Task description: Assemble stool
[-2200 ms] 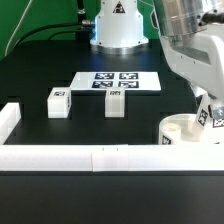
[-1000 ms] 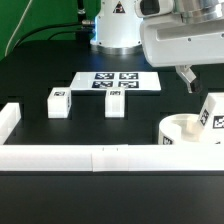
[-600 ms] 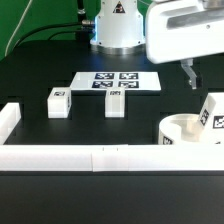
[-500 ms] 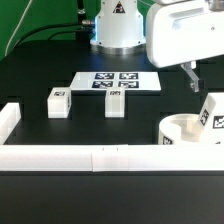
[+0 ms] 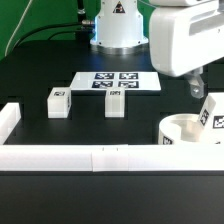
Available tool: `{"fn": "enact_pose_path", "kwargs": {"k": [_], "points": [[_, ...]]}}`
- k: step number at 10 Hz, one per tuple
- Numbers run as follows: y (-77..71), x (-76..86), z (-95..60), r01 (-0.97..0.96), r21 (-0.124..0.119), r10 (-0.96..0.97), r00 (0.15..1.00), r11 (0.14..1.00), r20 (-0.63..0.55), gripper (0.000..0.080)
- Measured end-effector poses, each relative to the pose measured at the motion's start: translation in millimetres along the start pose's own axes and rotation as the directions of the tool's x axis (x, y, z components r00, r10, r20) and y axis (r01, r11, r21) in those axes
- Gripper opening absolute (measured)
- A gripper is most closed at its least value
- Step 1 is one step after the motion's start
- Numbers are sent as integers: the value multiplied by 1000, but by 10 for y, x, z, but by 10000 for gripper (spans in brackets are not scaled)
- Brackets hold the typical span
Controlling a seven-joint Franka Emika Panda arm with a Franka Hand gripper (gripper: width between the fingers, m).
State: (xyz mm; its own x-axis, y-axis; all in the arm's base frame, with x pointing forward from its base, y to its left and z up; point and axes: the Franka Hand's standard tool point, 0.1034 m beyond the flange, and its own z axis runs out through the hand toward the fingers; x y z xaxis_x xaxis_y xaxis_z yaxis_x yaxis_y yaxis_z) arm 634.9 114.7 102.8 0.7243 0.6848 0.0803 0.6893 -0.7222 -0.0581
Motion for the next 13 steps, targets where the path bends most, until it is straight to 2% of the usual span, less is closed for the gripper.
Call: {"fn": "enact_pose_path", "kwargs": {"k": [1,3,5,7,8,9,10,12,13], "points": [[-51,32,4,162,-20,-161,987,987,18,649],[40,-39,-16,232,-23,-231,973,973,16,649],[53,-51,-11,361,-22,-361,932,932,24,649],[99,-20,39,562,-46,-560,827,826,49,649],[84,-5,111,599,-40,-597,800,800,53,649],[64,32,206,603,-58,-601,798,796,40,649],[56,10,305,601,-59,-600,799,797,36,649],[88,-14,313,573,-59,-572,820,818,35,649],[89,-19,321,572,-58,-571,820,818,35,521]]}}
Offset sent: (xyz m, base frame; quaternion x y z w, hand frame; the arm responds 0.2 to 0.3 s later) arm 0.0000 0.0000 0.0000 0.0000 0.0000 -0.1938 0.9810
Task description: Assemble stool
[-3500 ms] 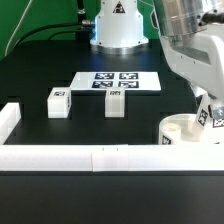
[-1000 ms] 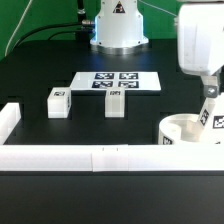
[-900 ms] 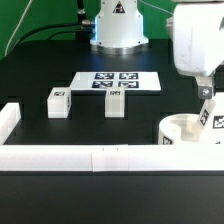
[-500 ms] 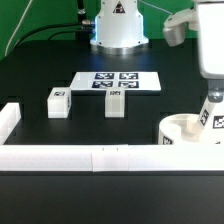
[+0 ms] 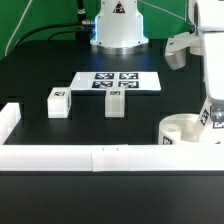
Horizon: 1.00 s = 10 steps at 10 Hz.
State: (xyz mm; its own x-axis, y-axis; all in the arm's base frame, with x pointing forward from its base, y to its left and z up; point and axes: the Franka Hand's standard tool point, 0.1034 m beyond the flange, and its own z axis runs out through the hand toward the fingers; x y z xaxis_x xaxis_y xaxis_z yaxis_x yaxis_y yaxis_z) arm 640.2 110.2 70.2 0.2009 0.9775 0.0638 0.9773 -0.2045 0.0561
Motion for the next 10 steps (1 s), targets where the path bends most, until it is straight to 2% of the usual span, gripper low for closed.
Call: {"fn": "enact_pose_path", "kwargs": {"k": [1,2,4,6,8,10], "points": [[-1,-3,5,-4,1,4,1000,1000,0,383],[-3,3,5,-133,2,133,991,991,-2,337],[-4,3,6,-298,3,298,955,955,-2,337],[41,-4,16,-475,-4,475,880,880,-18,337],[60,-15,9,-695,29,696,717,718,-36,337],[91,-84,0,-848,46,849,527,528,-33,337]]}}
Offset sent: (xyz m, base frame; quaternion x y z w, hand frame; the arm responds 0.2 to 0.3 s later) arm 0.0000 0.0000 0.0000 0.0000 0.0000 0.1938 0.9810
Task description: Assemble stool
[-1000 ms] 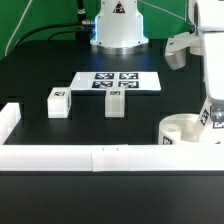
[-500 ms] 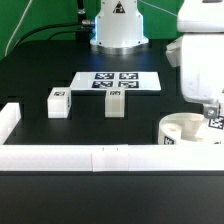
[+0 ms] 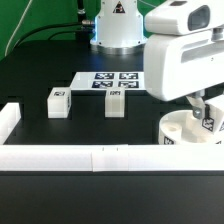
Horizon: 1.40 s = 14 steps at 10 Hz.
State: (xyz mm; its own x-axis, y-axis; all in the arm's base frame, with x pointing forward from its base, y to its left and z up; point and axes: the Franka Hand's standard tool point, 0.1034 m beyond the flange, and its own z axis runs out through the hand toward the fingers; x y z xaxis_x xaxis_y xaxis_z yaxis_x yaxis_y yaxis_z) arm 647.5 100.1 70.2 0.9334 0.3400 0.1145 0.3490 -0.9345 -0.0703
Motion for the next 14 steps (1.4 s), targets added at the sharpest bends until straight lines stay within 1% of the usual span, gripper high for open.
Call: {"fn": "enact_pose_path", "kwargs": {"k": [1,4,5,6,8,10,11,12,13,14], "points": [[32,-5,-3,-89,-2,89,996,996,-1,337],[98,6,0,-308,-20,307,951,951,-32,337],[113,10,2,-375,-26,373,927,927,-45,338],[133,6,5,-475,-36,473,879,879,-55,340],[171,-5,-2,-569,-54,565,822,821,-66,340],[222,-32,-9,-673,-55,669,739,738,-77,340],[234,-43,-10,-695,-52,691,719,717,-81,340],[230,-44,-6,-692,-53,688,721,720,-79,340],[228,-47,-1,-691,-53,687,723,721,-78,519],[228,-47,1,-691,-53,687,723,721,-78,519]]}}
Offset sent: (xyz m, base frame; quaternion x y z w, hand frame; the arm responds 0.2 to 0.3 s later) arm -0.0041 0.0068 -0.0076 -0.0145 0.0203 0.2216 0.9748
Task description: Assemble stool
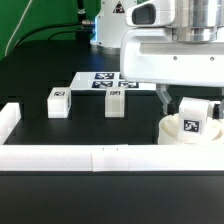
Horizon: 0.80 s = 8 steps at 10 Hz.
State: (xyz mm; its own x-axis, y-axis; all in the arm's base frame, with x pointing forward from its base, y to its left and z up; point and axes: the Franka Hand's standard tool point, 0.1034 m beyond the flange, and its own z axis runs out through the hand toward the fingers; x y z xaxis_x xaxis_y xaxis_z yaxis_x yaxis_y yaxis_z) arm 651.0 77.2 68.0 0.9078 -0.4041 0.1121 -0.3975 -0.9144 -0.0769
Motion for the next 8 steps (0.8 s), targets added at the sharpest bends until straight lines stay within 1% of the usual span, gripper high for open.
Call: {"fn": "enact_pose_path", "kwargs": {"k": [1,2,3,4,5,8], "points": [[-4,11,-20,8,4,-8,1000,1000,1,609],[-18,77,-183,23,28,-23,1000,999,-6,641],[12,140,-353,50,50,-49,999,998,-8,647],[95,204,-498,89,64,-88,996,994,-3,647],[224,296,-674,102,75,-103,995,992,-2,649],[218,290,-647,94,75,-94,996,993,-4,649]]}}
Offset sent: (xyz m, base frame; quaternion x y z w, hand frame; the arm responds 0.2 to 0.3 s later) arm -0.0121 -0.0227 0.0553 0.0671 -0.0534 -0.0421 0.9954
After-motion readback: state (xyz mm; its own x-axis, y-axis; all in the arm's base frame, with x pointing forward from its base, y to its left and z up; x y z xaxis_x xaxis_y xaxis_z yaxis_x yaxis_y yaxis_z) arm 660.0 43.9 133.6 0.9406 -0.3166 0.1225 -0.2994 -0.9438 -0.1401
